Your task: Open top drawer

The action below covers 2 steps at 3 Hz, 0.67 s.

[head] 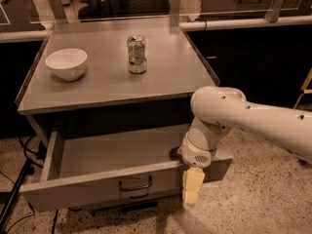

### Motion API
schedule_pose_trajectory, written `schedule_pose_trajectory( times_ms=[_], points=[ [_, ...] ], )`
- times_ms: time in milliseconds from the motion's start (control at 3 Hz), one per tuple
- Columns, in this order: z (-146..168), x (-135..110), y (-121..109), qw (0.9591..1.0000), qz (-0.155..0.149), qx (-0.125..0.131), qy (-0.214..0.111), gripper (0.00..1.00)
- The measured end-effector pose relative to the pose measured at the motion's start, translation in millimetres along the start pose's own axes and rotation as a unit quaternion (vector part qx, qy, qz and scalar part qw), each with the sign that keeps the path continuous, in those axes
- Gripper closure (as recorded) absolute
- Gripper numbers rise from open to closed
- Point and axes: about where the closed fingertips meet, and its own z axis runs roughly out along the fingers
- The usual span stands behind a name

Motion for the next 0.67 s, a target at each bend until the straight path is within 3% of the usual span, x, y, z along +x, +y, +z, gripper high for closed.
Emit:
schedule_pose_trajectory(
  times_ms=[333,667],
  points=[
    [1.6,16.5,37.5,0.9995,0.027,-0.014,-0.010,0.00],
    [0.9,16.3,37.6,0.9995,0.027,-0.014,-0.010,0.00]
  ],
)
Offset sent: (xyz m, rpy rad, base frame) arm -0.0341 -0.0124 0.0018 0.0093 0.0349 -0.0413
